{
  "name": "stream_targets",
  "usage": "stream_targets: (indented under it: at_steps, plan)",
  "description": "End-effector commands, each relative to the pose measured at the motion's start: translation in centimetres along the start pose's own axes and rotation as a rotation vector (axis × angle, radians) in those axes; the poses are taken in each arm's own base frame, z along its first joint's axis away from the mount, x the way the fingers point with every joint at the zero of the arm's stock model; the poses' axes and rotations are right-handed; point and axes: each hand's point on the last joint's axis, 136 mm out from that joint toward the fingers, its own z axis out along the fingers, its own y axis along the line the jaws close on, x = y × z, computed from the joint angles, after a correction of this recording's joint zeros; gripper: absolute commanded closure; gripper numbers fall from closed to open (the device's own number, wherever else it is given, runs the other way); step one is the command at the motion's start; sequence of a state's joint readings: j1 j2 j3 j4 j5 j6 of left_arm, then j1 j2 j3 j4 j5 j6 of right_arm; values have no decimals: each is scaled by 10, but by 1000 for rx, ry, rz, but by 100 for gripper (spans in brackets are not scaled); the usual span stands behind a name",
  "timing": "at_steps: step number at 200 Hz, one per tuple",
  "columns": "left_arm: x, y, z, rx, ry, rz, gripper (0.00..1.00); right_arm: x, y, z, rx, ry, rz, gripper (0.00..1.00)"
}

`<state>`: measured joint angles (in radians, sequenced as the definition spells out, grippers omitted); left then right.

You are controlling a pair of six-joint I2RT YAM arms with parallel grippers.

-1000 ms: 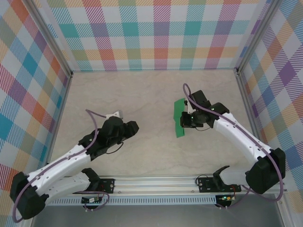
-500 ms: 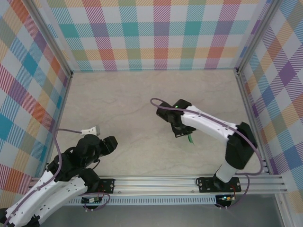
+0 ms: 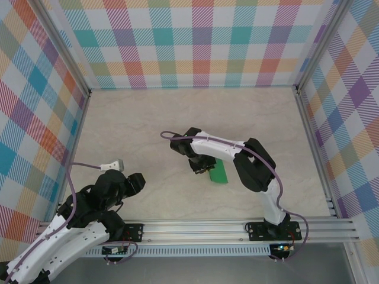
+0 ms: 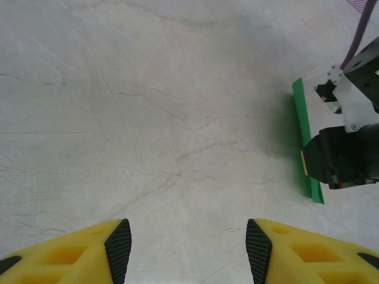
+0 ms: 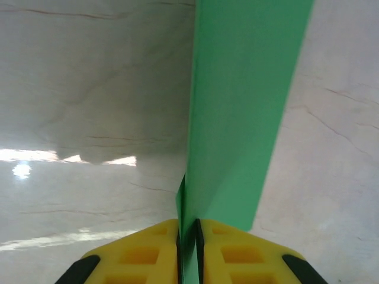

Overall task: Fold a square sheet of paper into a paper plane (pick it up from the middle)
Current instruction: Turn over the paper at the center of the table, then third fold the triangle at the center of the table.

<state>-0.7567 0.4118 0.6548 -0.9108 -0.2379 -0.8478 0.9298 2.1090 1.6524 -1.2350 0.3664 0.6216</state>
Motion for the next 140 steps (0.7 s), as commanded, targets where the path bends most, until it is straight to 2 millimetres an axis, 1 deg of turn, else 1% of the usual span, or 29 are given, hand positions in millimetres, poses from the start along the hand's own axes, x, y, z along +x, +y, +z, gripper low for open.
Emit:
stream_targets:
  at_steps: [1, 23, 36, 54, 65, 73, 84, 91, 98, 106, 119, 130, 140]
  plan:
    - [-1, -2, 4, 10, -11, -29, 43, -7, 36, -5, -164, 2, -26, 81]
    - [0, -9, 10, 36, -3, -46, 43, -16, 59, -13, -290, -21, -45, 76]
    - [1, -11, 16, 32, 4, -54, 42, -26, 65, -18, -344, -43, -38, 76]
    - [6, -20, 30, 48, 35, -58, 41, -38, 70, -22, -434, -34, -22, 75]
    - [11, -26, 41, 58, 61, -63, 41, -43, 73, -24, -502, -25, -20, 73]
    - [13, -33, 48, 72, 72, -65, 41, -46, 74, -28, -542, -41, -17, 69]
    - [16, -39, 58, 82, 95, -62, 41, -49, 69, -38, -614, -70, -8, 58]
    - [18, -44, 64, 88, 108, -61, 41, -51, 67, -47, -676, -89, -4, 53]
    - [18, -50, 71, 94, 118, -58, 42, -52, 63, -58, -746, -111, 3, 52]
    - [20, -57, 79, 104, 131, -52, 44, -51, 57, -65, -803, -136, 14, 49]
    - [22, -71, 93, 124, 159, -42, 46, -51, 35, -76, -844, -200, 50, 44]
    - [23, -85, 105, 139, 189, -17, 48, -49, 15, -72, -853, -230, 91, 44]
    - [21, -99, 118, 153, 204, 6, 51, -44, -1, -64, -856, -233, 134, 44]
